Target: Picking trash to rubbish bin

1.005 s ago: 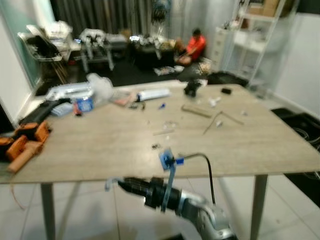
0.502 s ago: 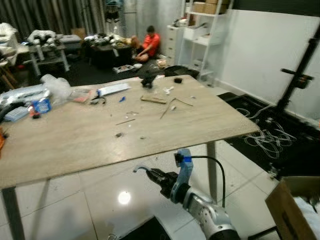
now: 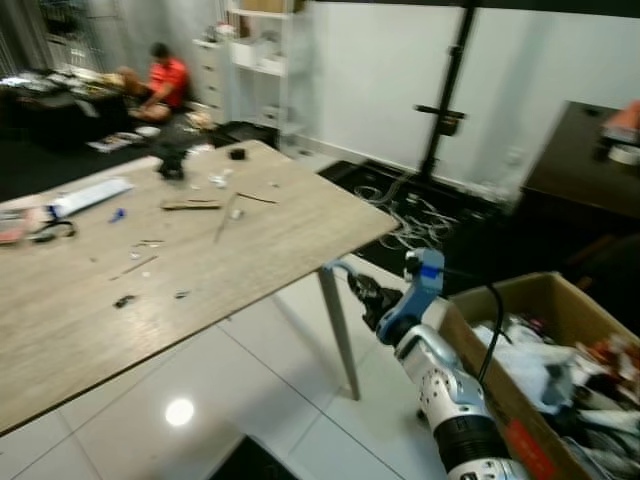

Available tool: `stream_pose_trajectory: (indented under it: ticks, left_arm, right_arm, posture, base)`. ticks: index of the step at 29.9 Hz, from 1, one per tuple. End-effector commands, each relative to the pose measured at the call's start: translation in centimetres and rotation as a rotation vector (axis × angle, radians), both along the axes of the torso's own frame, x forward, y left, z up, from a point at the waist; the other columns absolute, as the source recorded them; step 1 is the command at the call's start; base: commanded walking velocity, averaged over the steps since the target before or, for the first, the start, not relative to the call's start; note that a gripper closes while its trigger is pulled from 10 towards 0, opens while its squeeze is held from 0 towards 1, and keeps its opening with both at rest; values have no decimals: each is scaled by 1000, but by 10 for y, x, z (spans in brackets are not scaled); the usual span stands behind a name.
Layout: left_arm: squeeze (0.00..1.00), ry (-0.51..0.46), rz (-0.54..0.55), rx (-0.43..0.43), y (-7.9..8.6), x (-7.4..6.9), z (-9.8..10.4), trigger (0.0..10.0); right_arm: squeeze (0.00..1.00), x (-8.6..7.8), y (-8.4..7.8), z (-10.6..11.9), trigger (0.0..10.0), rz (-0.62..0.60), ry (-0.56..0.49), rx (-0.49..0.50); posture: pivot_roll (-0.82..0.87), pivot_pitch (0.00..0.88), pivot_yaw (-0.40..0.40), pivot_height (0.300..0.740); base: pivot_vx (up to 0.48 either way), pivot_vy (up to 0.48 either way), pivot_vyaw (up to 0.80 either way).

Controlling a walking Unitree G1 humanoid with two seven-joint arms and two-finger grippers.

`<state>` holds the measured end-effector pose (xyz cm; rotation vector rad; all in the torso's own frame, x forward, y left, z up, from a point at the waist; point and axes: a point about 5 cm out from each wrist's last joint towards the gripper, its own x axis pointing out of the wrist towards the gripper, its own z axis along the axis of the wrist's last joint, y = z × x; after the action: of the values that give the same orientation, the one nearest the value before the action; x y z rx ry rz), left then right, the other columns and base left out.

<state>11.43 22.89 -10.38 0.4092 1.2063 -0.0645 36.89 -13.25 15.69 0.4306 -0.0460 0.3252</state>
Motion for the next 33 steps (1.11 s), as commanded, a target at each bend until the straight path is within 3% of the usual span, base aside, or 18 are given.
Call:
stream_pose_trajectory:
  ticks: [1,6,12,14,17,33]
  left_arm:
    - [0,12,-4,-2,0,-3,-1,10000]
    - [0,10,-18,-4,-1,-2,-1,10000]
    - [0,-1,-32,-8,-5,3,0,10000]
    - [0,-2,-53,-10,-7,5,0,10000]
    - [0,-6,-57,-11,-8,6,0,10000]
    - [0,-9,-72,-9,-8,6,0,10000]
  right_arm:
    - [0,1,-9,-5,10000,-46,21,-9]
    - [0,1,-9,-15,10000,-57,53,-61]
    - [0,-4,9,-26,10000,-27,74,-41]
    - [0,-11,27,-35,10000,17,89,-46]
    - [0,-14,34,-40,10000,24,95,-44]
    - [0,-7,6,-35,10000,-63,79,-63]
  posture:
    - [-103,71,60,740]
    - [-109,64,59,740]
    - [-127,66,66,740]
    - [-132,67,69,740]
    - [-132,68,71,740]
    - [-132,67,68,740]
  base:
    - [0,0,-775]
    - [0,0,-775]
    - [0,0,-775]
    - [0,0,-775]
    - [0,0,-775]
    - [0,0,-775]
